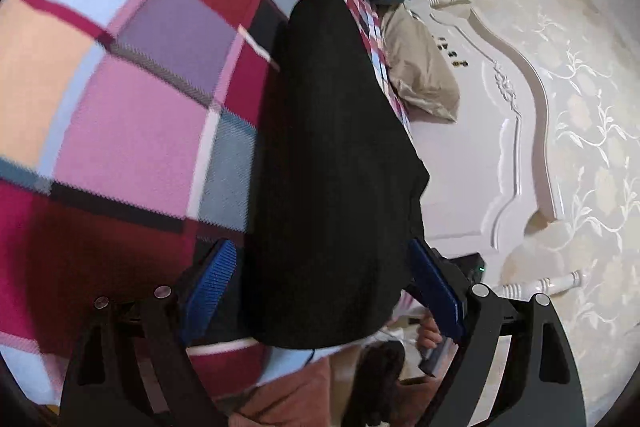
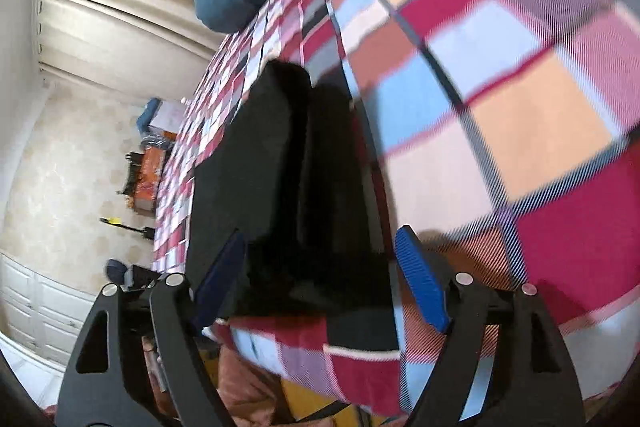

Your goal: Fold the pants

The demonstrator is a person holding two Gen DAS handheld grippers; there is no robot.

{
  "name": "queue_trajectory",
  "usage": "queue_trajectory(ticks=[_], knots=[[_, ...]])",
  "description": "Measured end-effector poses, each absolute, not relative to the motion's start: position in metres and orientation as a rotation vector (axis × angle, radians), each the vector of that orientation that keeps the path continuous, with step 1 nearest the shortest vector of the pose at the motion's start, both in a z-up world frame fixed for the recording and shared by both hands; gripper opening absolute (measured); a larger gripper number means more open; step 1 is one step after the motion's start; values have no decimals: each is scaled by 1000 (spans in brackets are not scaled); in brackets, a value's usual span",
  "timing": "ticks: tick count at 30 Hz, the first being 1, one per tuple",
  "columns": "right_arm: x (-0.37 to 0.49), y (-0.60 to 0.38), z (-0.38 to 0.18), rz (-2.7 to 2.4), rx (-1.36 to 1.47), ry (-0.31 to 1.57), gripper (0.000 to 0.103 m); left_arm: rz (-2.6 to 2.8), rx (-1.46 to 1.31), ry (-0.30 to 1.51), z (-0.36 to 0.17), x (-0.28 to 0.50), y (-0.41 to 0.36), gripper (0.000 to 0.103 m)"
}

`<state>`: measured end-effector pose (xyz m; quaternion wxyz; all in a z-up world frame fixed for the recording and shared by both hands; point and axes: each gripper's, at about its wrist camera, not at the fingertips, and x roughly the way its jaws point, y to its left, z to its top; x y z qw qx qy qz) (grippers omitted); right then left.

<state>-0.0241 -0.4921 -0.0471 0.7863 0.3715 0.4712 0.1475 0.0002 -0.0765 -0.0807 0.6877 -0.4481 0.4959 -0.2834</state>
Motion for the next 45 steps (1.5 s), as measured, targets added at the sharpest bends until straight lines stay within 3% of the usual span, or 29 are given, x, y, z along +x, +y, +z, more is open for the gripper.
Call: queue_trajectory(ticks=[10, 12, 14, 16, 19, 25, 45], knots=[[-7, -469, -71, 467, 876, 1040, 78, -696, -1118, 1132, -88, 8, -83, 90], [-7, -469, -70, 465, 866, 1044, 71, -699, -1091, 1137, -85, 9, -86, 89], [-9, -469, -71, 451, 849, 1053, 56, -698, -1038, 1143, -82, 8, -91, 88], [-10, -471, -74, 463, 869, 1050, 44, -658, -971, 1183, -84, 9, -94, 58], [-13, -472, -76, 484, 875, 1036, 38, -642, -966, 1208, -90, 9, -89, 44], [-14, -464, -71, 490, 867, 1015, 33, -601, -885, 1165, -77, 2, -88, 31], [29, -370, -73, 624, 787, 1077, 33, -445, -907, 1051, -69, -30, -8, 29]])
